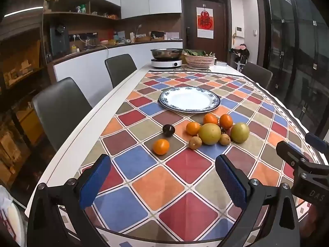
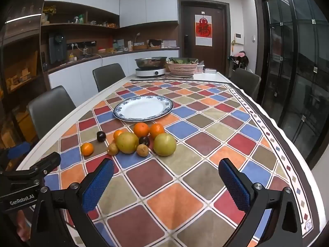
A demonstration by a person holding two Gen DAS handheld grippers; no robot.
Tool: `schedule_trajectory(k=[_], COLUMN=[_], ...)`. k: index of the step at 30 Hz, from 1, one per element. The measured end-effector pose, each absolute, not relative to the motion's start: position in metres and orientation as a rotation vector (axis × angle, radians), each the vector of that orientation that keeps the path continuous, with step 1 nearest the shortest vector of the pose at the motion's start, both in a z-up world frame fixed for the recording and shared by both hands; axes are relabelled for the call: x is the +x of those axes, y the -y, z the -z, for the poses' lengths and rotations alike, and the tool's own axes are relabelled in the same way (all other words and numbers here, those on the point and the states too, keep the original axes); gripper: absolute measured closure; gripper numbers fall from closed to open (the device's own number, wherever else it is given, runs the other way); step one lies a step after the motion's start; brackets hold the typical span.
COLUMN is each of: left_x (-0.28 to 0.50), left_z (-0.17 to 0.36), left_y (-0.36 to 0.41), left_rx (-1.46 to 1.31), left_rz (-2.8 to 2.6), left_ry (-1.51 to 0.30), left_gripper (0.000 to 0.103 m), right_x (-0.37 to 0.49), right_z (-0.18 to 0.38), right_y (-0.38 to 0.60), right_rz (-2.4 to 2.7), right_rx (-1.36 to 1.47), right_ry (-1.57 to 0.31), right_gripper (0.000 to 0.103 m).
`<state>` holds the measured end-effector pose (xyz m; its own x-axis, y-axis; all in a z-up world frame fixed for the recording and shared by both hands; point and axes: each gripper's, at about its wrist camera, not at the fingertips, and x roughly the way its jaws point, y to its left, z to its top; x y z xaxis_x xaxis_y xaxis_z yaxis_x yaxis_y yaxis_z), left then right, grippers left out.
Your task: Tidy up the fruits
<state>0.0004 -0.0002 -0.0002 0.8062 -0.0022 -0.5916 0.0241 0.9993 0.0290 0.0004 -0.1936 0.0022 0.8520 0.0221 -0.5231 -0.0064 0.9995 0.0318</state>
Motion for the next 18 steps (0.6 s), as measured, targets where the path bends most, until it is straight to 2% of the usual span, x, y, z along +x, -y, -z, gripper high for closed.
schedule_trajectory(k=[18], left_x=[-0.006], left_z=[-0.004], left_y=[-0.001], left_rx=[0.045], left_rz=[0.004], left_ry=[-0.586], left_gripper=[0.000], right_x=[0.000], right_z=[-0.003], right_y=[0.193], right_rz=[-0.013], right_rx=[0.019], right_ry=[-0.549], right_gripper=[0.001])
